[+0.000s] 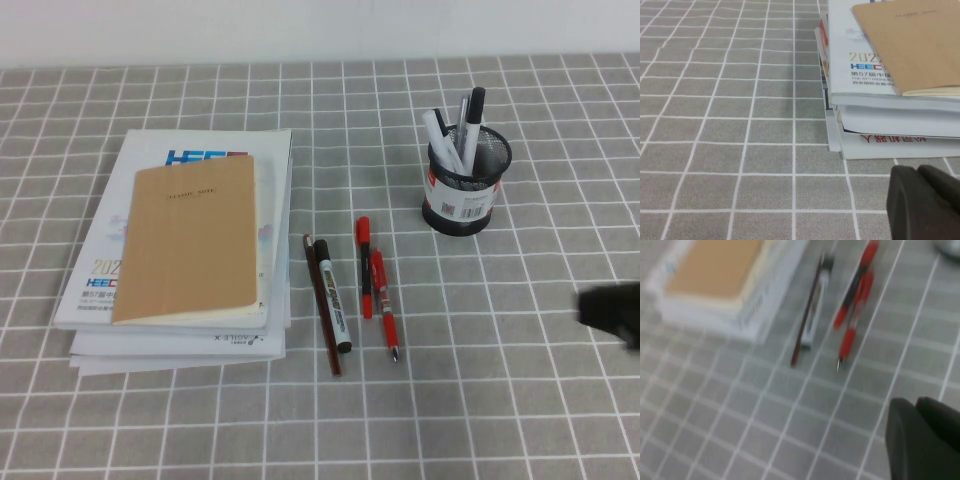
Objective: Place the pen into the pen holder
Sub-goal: Pick up the pen on the table, then place the pen onto the pen holder
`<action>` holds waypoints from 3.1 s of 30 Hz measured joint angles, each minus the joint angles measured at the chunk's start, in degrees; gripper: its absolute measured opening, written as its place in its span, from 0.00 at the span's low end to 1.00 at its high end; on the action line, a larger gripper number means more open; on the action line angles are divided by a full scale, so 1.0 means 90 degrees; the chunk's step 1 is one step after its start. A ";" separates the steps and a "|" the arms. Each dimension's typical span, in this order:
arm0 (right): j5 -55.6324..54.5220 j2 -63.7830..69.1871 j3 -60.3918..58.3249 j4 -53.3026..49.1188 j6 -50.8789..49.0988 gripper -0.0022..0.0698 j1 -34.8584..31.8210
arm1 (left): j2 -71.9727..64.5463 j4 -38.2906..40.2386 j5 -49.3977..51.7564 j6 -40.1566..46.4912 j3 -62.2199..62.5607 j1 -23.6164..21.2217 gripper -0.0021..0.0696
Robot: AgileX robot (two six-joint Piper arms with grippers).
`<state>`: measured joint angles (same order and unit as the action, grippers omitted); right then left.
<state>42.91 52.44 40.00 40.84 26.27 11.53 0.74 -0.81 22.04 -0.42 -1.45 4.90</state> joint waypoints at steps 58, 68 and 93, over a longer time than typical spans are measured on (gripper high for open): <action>0.2785 0.8478 0.7636 -0.4537 -0.4564 0.18 0.2601 | 0.0000 0.0000 0.0000 0.0000 0.0000 0.0000 0.02; 0.2581 0.8199 0.7621 -0.4537 -0.4564 0.10 0.2627 | 0.0000 0.0000 0.0000 0.0000 0.0000 0.0000 0.02; -0.9793 0.4136 0.0799 -0.3267 -0.2438 0.10 0.2298 | 0.0000 0.0000 0.0000 0.0000 0.0000 0.0000 0.02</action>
<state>-45.23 89.66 47.19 11.44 4.33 32.21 0.74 -0.81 22.04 -0.42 -1.45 4.90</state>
